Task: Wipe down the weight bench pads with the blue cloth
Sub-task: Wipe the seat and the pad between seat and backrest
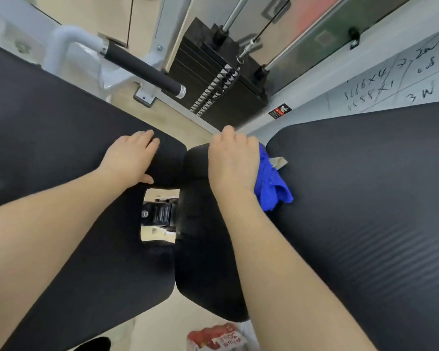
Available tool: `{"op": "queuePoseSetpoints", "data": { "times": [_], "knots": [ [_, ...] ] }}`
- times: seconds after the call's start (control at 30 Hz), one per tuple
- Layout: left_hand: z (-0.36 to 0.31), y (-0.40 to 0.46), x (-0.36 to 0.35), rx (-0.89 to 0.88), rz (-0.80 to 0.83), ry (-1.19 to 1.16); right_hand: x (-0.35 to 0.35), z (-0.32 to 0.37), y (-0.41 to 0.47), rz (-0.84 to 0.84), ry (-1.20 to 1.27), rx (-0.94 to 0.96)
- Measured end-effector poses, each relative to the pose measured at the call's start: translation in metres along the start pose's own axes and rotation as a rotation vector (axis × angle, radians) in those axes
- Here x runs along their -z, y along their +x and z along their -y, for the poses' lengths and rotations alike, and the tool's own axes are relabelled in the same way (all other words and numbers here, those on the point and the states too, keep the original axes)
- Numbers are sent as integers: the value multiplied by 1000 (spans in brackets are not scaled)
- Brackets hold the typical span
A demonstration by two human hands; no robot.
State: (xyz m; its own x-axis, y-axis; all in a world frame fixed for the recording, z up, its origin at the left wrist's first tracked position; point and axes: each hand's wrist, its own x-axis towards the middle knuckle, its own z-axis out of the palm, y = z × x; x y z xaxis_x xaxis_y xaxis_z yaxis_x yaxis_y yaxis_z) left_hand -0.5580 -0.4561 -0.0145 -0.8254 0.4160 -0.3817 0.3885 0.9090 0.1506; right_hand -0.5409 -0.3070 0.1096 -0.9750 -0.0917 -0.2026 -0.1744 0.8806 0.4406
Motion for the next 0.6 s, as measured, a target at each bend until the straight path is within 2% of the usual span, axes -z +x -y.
{"op": "queuePoseSetpoints", "data": {
  "times": [0.13, 0.3, 0.37, 0.5, 0.6],
  "knots": [
    [1, 4, -6, -22, 52, 160, -25, 28, -12, 56, 4, 111],
    [-1, 5, -4, -4, 102, 180, -29, 44, -15, 148, -61, 287],
    [0, 4, -5, 1, 110, 168, -14, 27, -13, 132, -78, 250],
    [0, 0, -5, -8, 122, 131, 17, -20, -15, 61, -36, -12],
    [5, 2, -8, -29, 76, 119, 11, -9, -10, 101, 15, -55]
  ]
}}
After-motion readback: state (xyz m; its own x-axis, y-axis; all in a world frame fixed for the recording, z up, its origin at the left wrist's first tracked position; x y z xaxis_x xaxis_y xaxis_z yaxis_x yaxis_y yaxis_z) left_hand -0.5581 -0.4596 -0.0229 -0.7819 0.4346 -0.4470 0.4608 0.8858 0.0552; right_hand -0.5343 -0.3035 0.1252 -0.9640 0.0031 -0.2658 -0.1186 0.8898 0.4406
